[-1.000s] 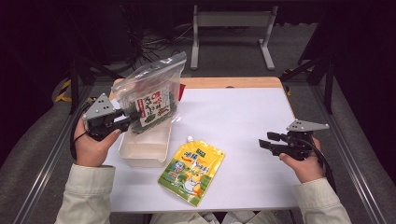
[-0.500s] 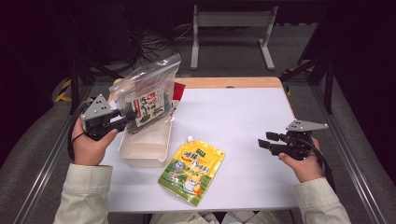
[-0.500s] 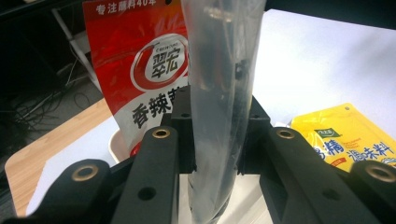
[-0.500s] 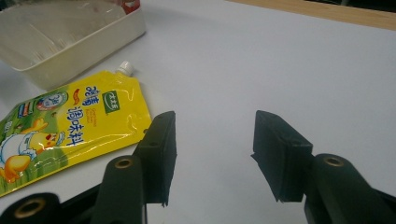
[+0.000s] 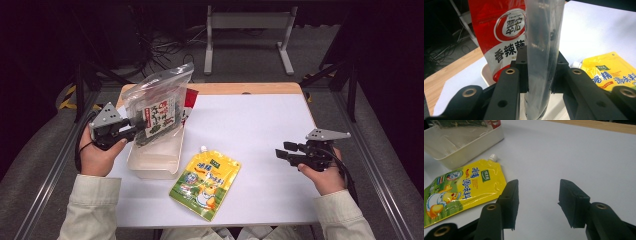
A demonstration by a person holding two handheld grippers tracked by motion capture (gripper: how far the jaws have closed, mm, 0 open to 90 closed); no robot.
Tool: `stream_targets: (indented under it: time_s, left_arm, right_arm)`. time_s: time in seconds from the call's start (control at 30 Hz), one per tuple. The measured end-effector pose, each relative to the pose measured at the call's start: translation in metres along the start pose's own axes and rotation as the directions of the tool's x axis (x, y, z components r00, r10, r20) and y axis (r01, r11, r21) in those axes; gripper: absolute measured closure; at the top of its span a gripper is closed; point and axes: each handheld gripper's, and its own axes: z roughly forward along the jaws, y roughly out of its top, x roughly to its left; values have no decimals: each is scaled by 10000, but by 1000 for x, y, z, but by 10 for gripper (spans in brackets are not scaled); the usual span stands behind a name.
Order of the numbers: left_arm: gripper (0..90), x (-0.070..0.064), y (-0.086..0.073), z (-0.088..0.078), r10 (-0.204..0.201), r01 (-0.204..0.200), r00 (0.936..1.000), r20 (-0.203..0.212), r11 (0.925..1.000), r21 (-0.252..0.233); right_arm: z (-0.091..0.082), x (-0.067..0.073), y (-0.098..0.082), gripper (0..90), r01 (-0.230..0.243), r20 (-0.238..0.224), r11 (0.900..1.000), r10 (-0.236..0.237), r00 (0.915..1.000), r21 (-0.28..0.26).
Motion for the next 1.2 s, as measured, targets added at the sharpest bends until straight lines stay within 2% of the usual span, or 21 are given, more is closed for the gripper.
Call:
stream_targets:
  time_s: [0.1, 0.37, 0.5, 0.53, 0.6, 0.77, 0.83, 0.87, 0.9, 0.93, 1.03, 1.2]
  left_arm:
    - [739, 0, -1, 1, -53, 53, 10000, 16, 10000, -55]
    - [740, 2, -5, 7, 138, -138, 9999, 51, 9999, -34]
    - [740, 4, -12, 16, 239, -239, 9997, 5, 9990, 384]
    - [741, 5, -15, 20, 218, -219, 9998, 25, 9986, 479]
    - [741, 7, -19, 23, 39, -42, 9999, 118, 9996, 283]
    - [741, 11, -25, 21, -150, 144, 9995, 273, 9996, 224]
    - [740, 12, -27, 20, -266, 253, 9993, 280, 9987, 452]
    - [739, 11, -27, 20, -386, 366, 9990, 244, 9964, 763]
    - [738, 11, -27, 20, -500, 467, 9985, 234, 9911, 1248]
    - [737, 11, -27, 21, -448, 416, 9989, 163, 9857, 1632]
    - [736, 9, -26, 20, -623, 598, 9980, 71, 9795, 1926]
    - [735, 7, -25, 20, -645, 626, 9979, 23, 9761, 2082]
  right_arm:
    - [0, 0, 0, 505, -24, -4, 10000, 24, 10000, -13]
    - [1, 1, 0, 505, -42, -19, 10000, 42, 10000, 11]
    - [1, 1, 0, 505, -34, -38, 10000, 34, 10000, 21]
    - [1, 1, 0, 505, -19, -44, 10000, 19, 10000, 15]
    - [1, 1, 0, 504, -16, -73, 10000, 16, 10000, -2]
    - [2, 1, 1, 503, -22, -88, 10000, 22, 10000, -6]
    - [3, 2, 1, 503, -17, -115, 10000, 17, 9999, 1]
    - [3, 2, 1, 503, -14, -115, 10000, 14, 9999, 9]
    - [3, 2, 1, 503, 5, -130, 10000, -5, 9999, 20]
    - [3, 2, 1, 503, 4, -136, 10000, -4, 9999, 22]
    - [3, 3, 2, 502, 37, -141, 10000, -37, 9999, 2]
    - [5, 3, 2, 502, 24, -195, 10000, -22, 9998, 68]
